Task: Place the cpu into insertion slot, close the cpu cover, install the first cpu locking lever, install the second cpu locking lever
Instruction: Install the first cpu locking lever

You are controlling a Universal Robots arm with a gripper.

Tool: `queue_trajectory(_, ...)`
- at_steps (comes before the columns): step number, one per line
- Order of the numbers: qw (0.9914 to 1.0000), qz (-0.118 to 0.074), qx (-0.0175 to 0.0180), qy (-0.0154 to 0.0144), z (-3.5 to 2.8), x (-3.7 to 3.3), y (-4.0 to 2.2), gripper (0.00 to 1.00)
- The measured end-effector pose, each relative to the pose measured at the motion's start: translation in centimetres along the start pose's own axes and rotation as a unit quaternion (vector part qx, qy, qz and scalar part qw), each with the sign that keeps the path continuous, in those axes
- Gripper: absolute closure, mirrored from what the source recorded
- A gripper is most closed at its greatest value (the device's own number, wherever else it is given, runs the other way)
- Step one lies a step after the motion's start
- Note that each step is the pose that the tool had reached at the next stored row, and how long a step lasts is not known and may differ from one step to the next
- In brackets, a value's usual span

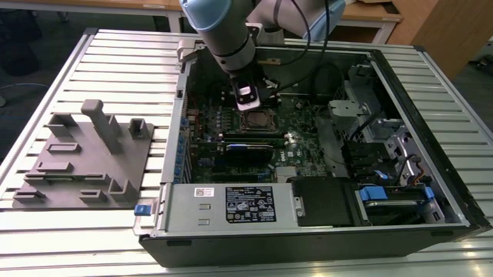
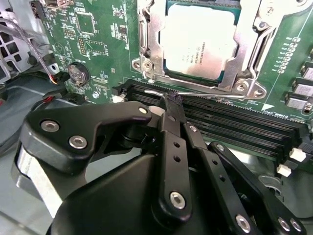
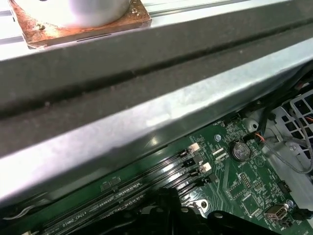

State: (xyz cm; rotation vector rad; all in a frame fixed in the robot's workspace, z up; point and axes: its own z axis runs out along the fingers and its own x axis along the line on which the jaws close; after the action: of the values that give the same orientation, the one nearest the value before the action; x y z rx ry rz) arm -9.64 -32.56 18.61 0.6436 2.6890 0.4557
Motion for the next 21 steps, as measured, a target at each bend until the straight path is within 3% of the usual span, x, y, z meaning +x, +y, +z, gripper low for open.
queue_trajectory(8,0.99999,-0.004,-0.0001,0.0012,0.02,-0.01,0.00,0.89)
queue_trajectory(15,0.99963,-0.014,0.0216,-0.0084,0.00,-0.04,-0.05,0.89)
queue_trajectory(16,0.99958,-0.015,0.0231,-0.0091,0.01,-0.04,-0.05,0.89)
queue_trajectory(21,0.99956,-0.015,0.0237,-0.0093,0.02,-0.01,-0.02,0.89)
